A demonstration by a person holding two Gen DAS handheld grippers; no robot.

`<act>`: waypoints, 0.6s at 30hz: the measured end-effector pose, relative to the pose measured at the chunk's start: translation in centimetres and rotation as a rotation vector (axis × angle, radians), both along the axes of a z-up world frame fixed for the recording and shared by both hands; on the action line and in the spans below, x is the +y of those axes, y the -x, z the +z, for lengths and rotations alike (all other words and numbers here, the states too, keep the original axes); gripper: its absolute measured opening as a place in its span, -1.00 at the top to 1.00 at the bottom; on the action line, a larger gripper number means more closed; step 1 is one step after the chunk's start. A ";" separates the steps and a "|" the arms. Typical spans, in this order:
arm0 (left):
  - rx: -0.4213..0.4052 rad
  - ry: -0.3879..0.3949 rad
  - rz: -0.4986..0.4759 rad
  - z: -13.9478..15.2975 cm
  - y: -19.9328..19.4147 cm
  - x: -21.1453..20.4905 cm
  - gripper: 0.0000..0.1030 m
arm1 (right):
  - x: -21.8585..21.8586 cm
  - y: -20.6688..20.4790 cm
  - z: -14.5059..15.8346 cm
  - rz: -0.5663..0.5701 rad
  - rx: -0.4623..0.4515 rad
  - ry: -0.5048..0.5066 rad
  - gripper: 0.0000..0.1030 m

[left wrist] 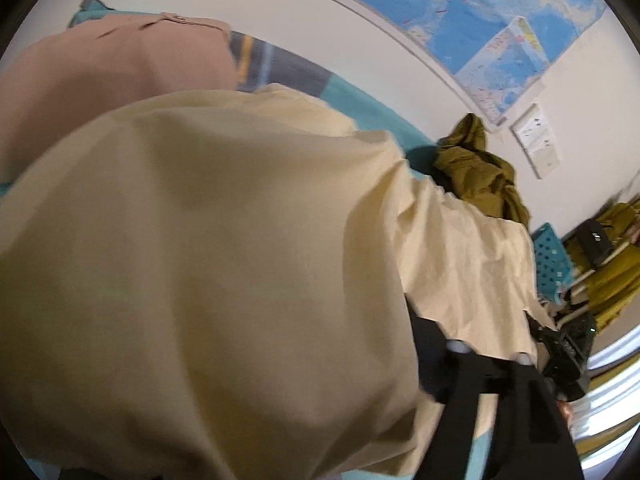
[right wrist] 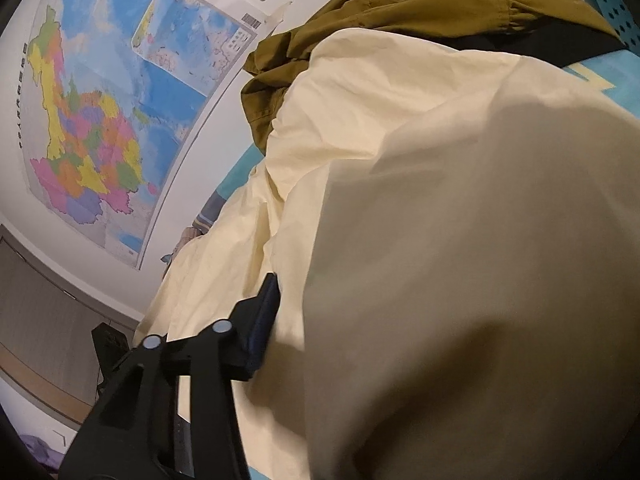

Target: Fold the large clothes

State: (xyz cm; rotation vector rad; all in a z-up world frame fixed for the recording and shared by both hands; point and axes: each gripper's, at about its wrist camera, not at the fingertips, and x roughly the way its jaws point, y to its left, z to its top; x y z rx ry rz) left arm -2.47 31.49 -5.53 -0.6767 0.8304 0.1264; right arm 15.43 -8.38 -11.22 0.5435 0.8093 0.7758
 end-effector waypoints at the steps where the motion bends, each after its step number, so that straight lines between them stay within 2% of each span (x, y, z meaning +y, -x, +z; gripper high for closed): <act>1: 0.006 -0.015 0.005 0.0 -0.2 -0.2 -0.48 | 0.2 0.1 0.1 -0.002 -0.006 0.013 0.07; 2: 0.014 -0.036 0.005 0.1 -0.4 -0.4 -0.46 | 0.3 0.1 0.1 -0.006 -0.012 0.025 0.11; 4: 0.036 -0.069 0.015 0.1 -0.7 -0.6 -0.32 | 0.4 0.2 -0.1 -0.004 -0.015 0.023 0.25; 6: 0.049 -0.071 0.016 0.3 -0.7 -0.6 -0.06 | 0.2 0.2 -0.1 0.002 -0.018 0.008 0.43; 8: 0.051 -0.087 0.017 0.8 -0.5 -0.7 0.07 | 0.0 0.5 0.3 0.018 -0.036 -0.012 0.49; 10: 0.048 -0.125 0.011 1.3 -0.5 -1.2 0.08 | -0.1 0.4 0.2 0.021 -0.029 -0.022 0.49; 11: 0.055 -0.134 0.004 1.3 -0.6 -1.4 -0.01 | -0.1 0.3 0.0 0.026 -0.015 -0.030 0.41; 12: 0.061 -0.121 0.003 1.1 -0.8 -1.3 -0.12 | -0.1 0.0 -0.3 0.029 0.005 -0.037 0.34; 18: 0.069 -0.105 0.006 0.3 -1.2 -0.8 -0.24 | 0.2 0.0 -0.2 0.008 0.001 -0.021 0.23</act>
